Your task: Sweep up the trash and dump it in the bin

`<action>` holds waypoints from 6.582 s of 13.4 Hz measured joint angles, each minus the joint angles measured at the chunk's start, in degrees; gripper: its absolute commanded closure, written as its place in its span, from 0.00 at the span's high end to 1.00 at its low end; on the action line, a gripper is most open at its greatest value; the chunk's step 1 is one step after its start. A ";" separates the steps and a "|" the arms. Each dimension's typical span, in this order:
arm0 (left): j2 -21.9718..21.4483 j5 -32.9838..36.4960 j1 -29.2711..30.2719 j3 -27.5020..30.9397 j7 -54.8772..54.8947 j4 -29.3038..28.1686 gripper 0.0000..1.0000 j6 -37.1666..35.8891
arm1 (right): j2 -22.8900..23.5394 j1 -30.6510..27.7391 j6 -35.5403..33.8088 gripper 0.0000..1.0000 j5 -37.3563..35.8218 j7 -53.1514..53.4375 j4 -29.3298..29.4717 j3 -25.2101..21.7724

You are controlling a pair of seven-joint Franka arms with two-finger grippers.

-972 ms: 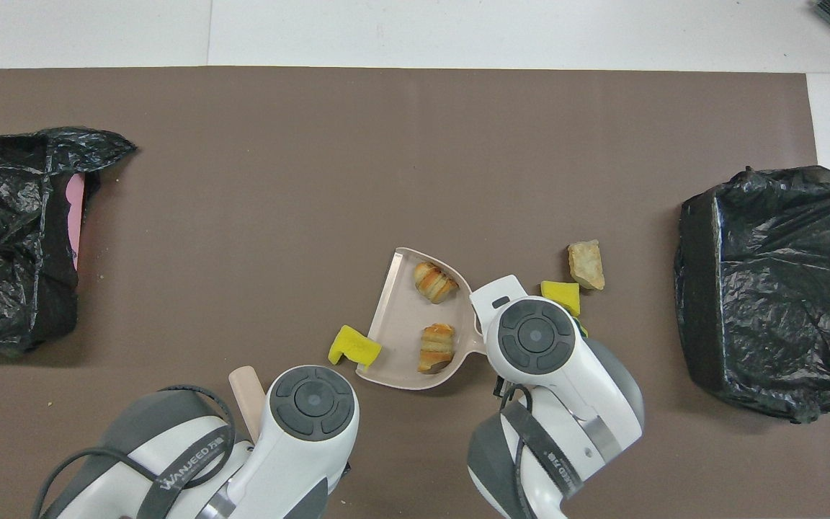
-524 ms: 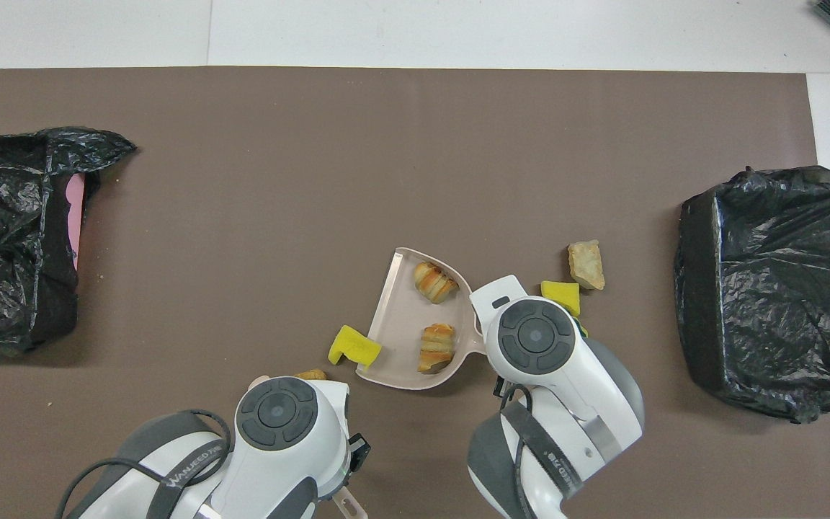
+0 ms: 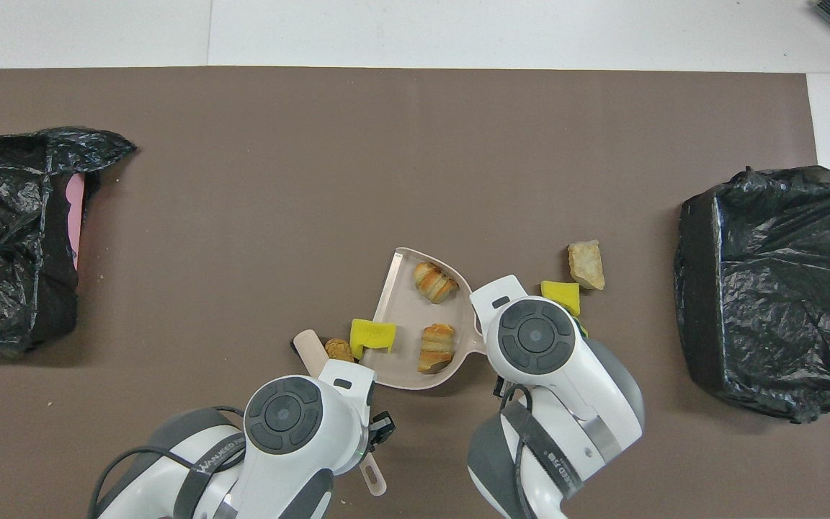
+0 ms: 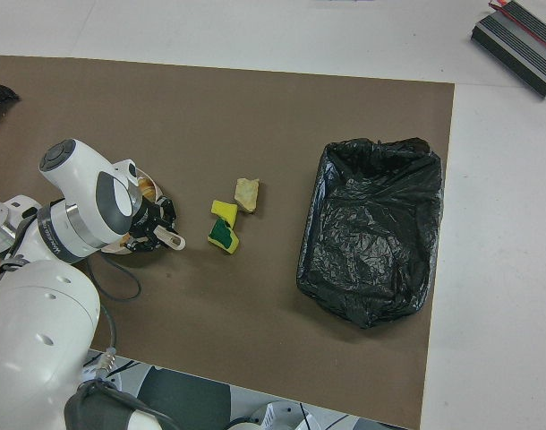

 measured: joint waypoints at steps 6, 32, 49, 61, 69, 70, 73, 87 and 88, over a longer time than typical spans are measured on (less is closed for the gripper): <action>0.14 -0.11 -2.57 -0.07 15.25 1.15 0.00 0.66 | 0.00 -0.02 0.00 0.00 -0.35 0.00 -0.02 -0.10; -2.45 8.14 -15.68 -0.52 -1.73 0.22 0.00 -4.59 | -17.26 -22.37 -19.90 0.00 -1.06 -21.98 7.35 -3.71; 0.59 6.67 -17.15 -0.11 -0.14 -1.22 1.00 -0.47 | -10.09 -33.05 -9.77 0.00 -42.50 -54.70 13.29 -17.50; -0.04 17.78 8.99 1.84 28.07 27.74 1.00 -19.26 | -16.71 -26.18 -30.02 0.00 -42.22 -43.07 19.28 -8.47; -0.07 20.91 23.39 2.09 43.44 44.06 1.00 -30.83 | -13.02 -21.95 -31.96 0.00 -6.03 15.87 20.25 2.96; -0.06 20.86 24.49 2.13 43.92 45.39 1.00 -33.49 | -11.76 -19.75 -30.90 0.00 -3.92 23.38 20.78 3.44; 0.05 20.85 25.48 2.36 44.10 47.21 1.00 -37.77 | -4.66 -12.61 -23.56 0.00 0.58 45.69 22.22 3.71; 4.23 19.84 31.81 4.53 63.79 55.16 1.00 -44.70 | 27.98 5.17 -2.76 0.08 2.24 75.69 40.33 3.44; 3.95 19.84 32.01 4.56 63.79 54.81 1.00 -44.72 | 28.17 5.15 -1.57 0.15 2.24 75.69 39.51 3.33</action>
